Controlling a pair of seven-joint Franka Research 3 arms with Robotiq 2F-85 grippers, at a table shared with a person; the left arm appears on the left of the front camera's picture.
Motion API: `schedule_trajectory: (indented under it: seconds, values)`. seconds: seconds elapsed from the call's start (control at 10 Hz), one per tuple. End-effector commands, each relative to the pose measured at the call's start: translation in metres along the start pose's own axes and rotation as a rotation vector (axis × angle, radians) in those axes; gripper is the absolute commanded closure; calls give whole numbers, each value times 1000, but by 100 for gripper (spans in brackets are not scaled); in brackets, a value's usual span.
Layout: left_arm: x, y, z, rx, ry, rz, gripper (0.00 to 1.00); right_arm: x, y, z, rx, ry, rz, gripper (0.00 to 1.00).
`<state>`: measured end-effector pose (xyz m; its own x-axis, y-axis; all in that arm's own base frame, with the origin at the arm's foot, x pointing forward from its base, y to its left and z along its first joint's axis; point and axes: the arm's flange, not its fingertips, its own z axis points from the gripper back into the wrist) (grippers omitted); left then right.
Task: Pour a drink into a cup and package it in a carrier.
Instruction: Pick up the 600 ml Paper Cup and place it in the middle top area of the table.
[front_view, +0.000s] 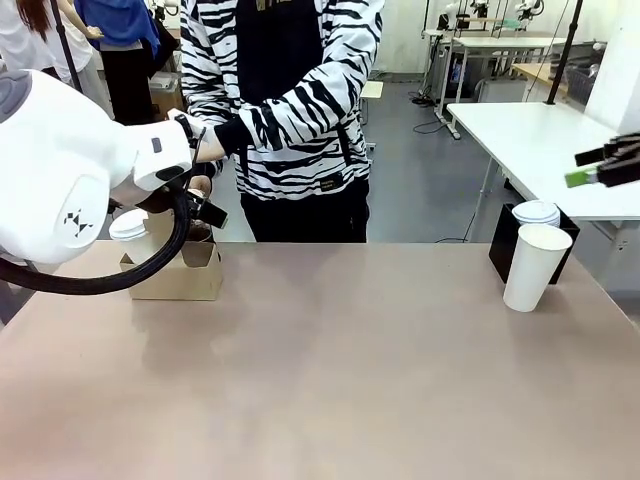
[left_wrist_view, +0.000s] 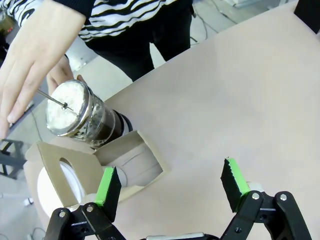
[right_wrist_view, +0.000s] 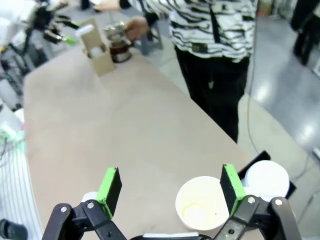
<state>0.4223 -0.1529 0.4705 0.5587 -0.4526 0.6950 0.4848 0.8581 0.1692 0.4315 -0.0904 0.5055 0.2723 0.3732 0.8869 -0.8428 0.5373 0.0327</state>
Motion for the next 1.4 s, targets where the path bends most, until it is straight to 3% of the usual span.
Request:
schedule_trajectory:
  seconds: [0.0,0.5,0.9,1.3]
  values:
    - [0,1,1,0,-1,2,0,23,12,-9,-52,58,-29,0]
    - [0,1,1,0,-1,2,0,16,10,-19,-44,59,-27,0]
    - [0,1,1,0,-1,2,0,-78,-53,22,82,-168,-106,0]
    - [0,1,1,0,-1,2,0,-185,-77,19,105,-302,-8,0]
